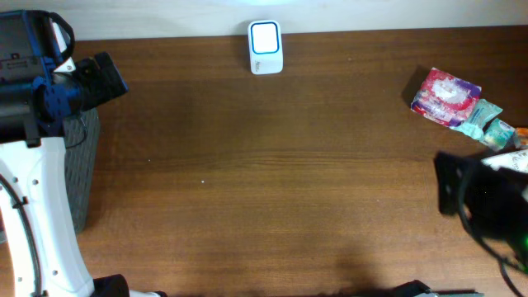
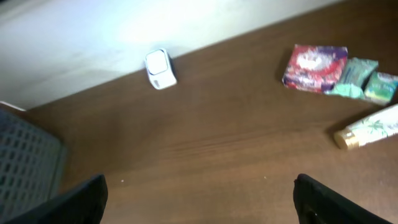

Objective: Scan the item barcode

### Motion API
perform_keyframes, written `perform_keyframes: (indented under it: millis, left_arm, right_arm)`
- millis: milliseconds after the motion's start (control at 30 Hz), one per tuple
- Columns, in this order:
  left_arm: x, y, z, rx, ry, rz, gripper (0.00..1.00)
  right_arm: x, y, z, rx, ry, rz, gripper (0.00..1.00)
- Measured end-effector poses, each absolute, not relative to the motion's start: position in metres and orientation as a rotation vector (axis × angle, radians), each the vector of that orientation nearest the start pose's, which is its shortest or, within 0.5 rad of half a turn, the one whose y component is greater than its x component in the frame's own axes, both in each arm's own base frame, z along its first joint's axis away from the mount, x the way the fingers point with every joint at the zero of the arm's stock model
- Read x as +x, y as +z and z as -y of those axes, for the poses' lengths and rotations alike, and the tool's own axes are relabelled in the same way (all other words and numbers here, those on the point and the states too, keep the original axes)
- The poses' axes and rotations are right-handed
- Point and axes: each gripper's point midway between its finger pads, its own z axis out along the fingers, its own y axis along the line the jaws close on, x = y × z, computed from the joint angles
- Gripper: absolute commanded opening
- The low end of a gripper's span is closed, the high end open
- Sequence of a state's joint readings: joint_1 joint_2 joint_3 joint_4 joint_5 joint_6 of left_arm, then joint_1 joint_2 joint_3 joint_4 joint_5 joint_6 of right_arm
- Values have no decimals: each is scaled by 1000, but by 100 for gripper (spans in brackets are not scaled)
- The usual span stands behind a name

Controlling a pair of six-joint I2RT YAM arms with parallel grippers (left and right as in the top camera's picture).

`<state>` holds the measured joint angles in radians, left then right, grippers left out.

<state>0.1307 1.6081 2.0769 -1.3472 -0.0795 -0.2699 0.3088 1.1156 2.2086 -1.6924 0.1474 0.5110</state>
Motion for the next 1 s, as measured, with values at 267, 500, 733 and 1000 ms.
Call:
perform_keyframes:
  millis: [267,500,733,1000]
  left_arm:
    - [373,353,-63,-521,36,-2390,99]
    - [373,353,-63,-521,36,-2390,99]
    - [373,353,-63,-521,36,-2390,99]
    - [373,353,-63,-521,35,-2390,99]
  right_arm:
    - [126,423,-42,81,390,-2240,94]
    - [118,418,-42,72,404,-2241,95]
    - [121,396,-44,68,390,-2317,99]
    - [120,387,-46,61,397,-2344,99]
